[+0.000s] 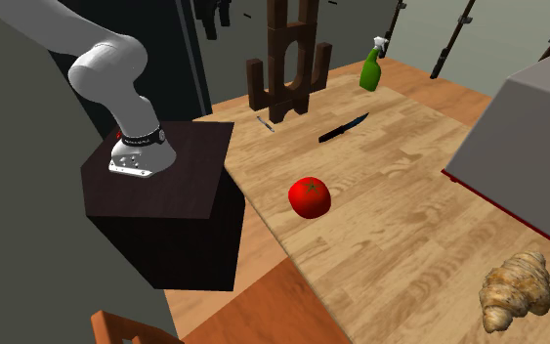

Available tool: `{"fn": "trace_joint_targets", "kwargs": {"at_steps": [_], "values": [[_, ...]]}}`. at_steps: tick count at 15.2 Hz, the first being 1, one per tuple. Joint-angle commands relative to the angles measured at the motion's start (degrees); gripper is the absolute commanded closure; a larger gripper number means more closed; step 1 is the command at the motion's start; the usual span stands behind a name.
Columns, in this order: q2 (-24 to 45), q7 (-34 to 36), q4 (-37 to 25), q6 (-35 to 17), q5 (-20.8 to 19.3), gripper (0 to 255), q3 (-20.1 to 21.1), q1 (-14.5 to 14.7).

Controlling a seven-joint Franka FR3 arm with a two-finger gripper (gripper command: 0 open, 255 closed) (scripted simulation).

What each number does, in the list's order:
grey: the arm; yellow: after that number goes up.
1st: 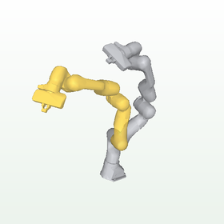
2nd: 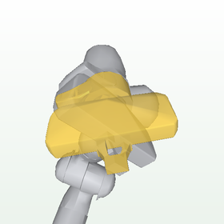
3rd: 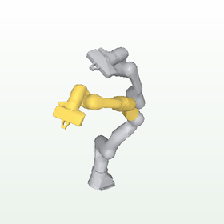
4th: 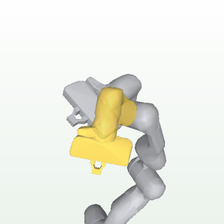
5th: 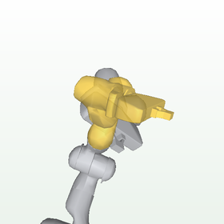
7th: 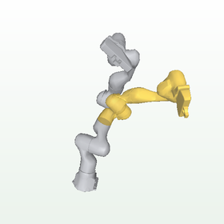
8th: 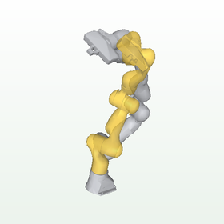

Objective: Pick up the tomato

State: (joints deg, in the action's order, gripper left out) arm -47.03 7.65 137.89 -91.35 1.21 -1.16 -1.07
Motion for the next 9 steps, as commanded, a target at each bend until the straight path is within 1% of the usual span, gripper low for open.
{"fn": "trace_joint_targets", "kwargs": {"at_steps": [1,5,9], "values": [[0.00,0.00,0.00,0.00,0.00,0,0.00,0.00],[4.38,-9.06,1.89,-5.26,-3.75,0,-4.40,0.53],[10.34,-17.81,2.32,-10.90,-6.99,0,-8.65,1.15]]}}
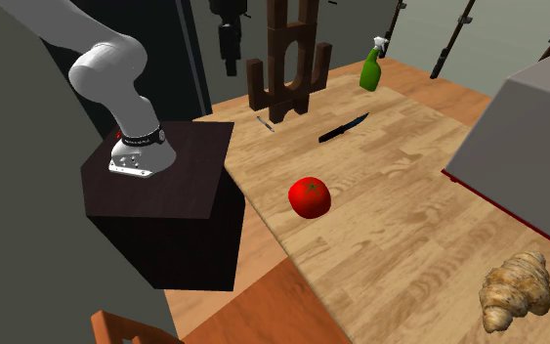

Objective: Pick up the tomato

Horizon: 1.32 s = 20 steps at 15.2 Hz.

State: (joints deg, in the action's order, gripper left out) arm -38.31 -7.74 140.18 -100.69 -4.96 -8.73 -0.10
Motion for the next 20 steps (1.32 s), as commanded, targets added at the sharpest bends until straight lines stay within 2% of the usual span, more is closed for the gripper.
{"fn": "trace_joint_targets", "kwargs": {"at_steps": [1,6,10,15,20], "values": [[3.33,-4.58,-0.09,-3.00,-1.51,0,-2.10,0.35],[13.01,-15.23,-2.03,-10.16,-3.92,0,-6.81,1.43],[21.81,-23.76,-5.08,-15.55,-4.36,0,-9.99,2.44],[33.65,-34.64,-10.57,-21.41,-2.84,0,-12.63,3.29],[45.79,-45.26,-17.76,-25.80,0.17,0,-13.09,2.84]]}}
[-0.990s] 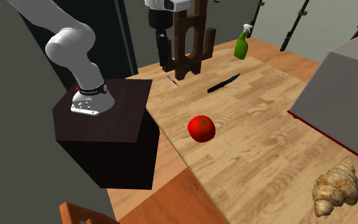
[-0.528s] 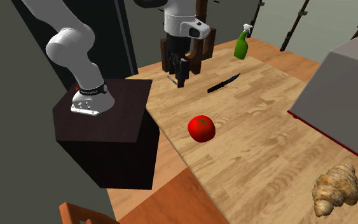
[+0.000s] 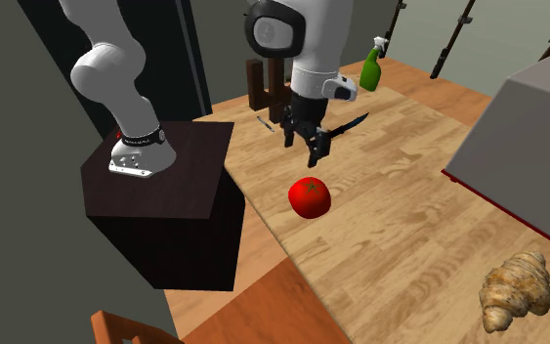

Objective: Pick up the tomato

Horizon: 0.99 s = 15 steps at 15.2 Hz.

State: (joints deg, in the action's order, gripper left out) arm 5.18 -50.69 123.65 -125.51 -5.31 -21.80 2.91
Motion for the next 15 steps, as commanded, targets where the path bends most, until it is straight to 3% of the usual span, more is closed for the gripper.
{"fn": "trace_joint_targets", "kwargs": {"at_steps": [1,4,13,14,15], "values": [[4.71,-4.29,-2.88,-1.67,1.14,0,0.20,-0.47],[10.10,-8.56,-6.84,-2.96,2.35,0,0.99,-1.37],[13.93,-8.95,-5.49,-7.97,3.68,0,1.62,-1.98],[13.95,-8.92,-5.57,-7.91,3.68,255,1.64,-1.96],[13.97,-8.93,-5.61,-7.90,3.69,255,1.64,-1.96]]}}
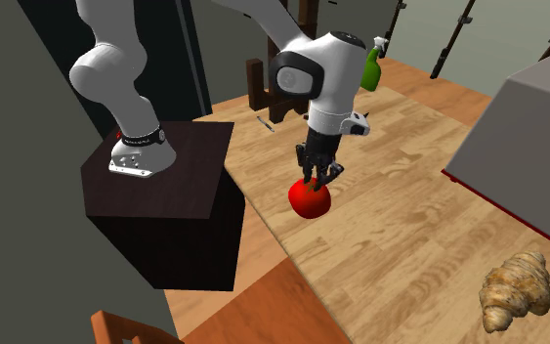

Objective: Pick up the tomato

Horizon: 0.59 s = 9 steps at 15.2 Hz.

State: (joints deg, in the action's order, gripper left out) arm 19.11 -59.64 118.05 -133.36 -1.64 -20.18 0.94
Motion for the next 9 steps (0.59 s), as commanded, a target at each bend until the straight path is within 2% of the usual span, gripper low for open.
{"fn": "trace_joint_targets", "kwargs": {"at_steps": [1,9], "values": [[0.05,0.00,-0.02,-0.04,0.02,255,0.01,0.00],[-0.55,0.05,-0.03,0.54,-0.19,255,-0.10,0.07]]}}
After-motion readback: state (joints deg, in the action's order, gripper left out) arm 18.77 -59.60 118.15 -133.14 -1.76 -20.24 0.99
